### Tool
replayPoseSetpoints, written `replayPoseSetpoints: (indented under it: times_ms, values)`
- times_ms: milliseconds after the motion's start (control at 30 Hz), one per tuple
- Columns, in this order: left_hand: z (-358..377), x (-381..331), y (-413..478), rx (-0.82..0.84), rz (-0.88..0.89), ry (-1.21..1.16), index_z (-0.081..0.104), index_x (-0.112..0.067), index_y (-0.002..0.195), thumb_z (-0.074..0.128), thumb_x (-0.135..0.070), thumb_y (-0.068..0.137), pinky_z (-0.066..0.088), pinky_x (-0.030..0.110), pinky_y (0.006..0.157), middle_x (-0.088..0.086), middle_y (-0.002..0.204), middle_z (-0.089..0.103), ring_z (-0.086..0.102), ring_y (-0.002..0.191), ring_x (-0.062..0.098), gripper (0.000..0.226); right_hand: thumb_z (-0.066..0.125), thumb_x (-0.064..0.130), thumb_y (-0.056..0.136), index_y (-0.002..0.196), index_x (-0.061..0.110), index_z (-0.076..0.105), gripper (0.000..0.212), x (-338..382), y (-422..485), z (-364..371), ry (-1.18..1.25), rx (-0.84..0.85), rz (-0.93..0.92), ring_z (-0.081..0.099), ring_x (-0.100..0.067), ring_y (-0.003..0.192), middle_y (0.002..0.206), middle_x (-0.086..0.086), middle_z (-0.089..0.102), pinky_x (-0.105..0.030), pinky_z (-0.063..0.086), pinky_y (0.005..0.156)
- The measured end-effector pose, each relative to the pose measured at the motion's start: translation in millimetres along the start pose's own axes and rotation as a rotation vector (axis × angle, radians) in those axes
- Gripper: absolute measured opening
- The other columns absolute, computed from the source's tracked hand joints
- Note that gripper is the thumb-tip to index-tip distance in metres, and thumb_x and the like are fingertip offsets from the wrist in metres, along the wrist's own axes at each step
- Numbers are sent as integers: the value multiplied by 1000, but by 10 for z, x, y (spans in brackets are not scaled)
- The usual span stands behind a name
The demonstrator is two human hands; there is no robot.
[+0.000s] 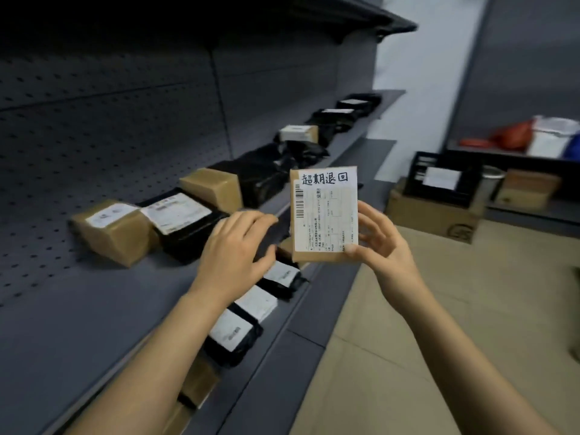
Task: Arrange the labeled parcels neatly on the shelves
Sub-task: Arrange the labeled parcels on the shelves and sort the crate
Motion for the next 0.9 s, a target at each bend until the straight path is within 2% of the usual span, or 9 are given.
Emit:
replayPoseSetpoints:
  times_ms: [100, 200, 267, 367, 500, 667, 767, 900]
  values:
    - [291, -476, 138, 21, 76, -97, 62, -11, 115, 71, -18, 78, 36, 29, 87, 3, 107, 61, 51, 102, 19, 38, 80, 35, 68, 137, 33, 51, 76, -1, -357, -539, -59, -121, 45, 58, -22, 122, 136, 4, 59, -58, 47, 100]
    - [560, -945, 297, 52, 148, -163, 63, -11, 114, 75, -16, 75, 37, 29, 86, 3, 107, 62, 52, 103, 19, 41, 79, 37, 70, 138, 37, 50, 74, 24, -616, -1060, -112, -222, 58, 55, -22, 125, 137, 5, 57, -57, 45, 102]
    - [725, -1208, 409, 54, 190, -200, 62, -11, 114, 72, -18, 77, 36, 28, 86, 3, 107, 62, 52, 102, 19, 39, 80, 39, 69, 138, 37, 49, 75, 20, -728, -1372, -126, -274, 67, 55, -22, 126, 137, 5, 57, -55, 45, 103]
    - [1016, -1604, 618, 67, 235, -240, 60, -13, 116, 56, -27, 83, 36, 28, 87, 2, 107, 60, 52, 102, 19, 36, 81, 39, 66, 140, 37, 47, 81, -53, -818, -1882, -120, -338, 81, 56, -20, 125, 137, 6, 57, -52, 47, 102]
    - [1452, -2114, 964, 93, 272, -287, 59, -13, 116, 53, -28, 82, 39, 30, 86, 2, 106, 60, 53, 100, 19, 38, 82, 39, 63, 149, 21, 36, 100, -223, -779, -2553, -88, -333, 140, 56, -19, 125, 140, -1, 56, -50, 46, 105]
    - [1975, -2614, 1401, 103, 258, -317, 62, -13, 114, 51, -31, 82, 44, 33, 83, 2, 105, 61, 52, 100, 18, 39, 78, 30, 64, 143, 19, 47, 85, -282, -600, -3313, -63, -317, 140, 56, -27, 125, 133, -6, 62, -52, 43, 106]
    - [2285, -2806, 1609, 133, 266, -332, 62, -13, 115, 50, -31, 83, 47, 35, 80, 2, 105, 61, 54, 100, 19, 39, 77, 25, 62, 141, 14, 48, 85, -322, -472, -3701, 2, -353, 121, 55, -33, 125, 134, -11, 60, -55, 41, 107]
    - [2712, -2921, 1922, 147, 275, -345, 61, -14, 115, 51, -31, 83, 48, 36, 80, 1, 106, 61, 55, 99, 19, 38, 76, 24, 61, 140, 11, 48, 85, -473, -200, -4090, 26, -391, 133, 55, -36, 124, 134, -14, 60, -51, 44, 104]
Point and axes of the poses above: each hand's wrist, its own y-axis towards the middle knuckle, its own z-axis out of the palm, x = y × z, the point moved 9 cm from there along y, towards the middle knuckle
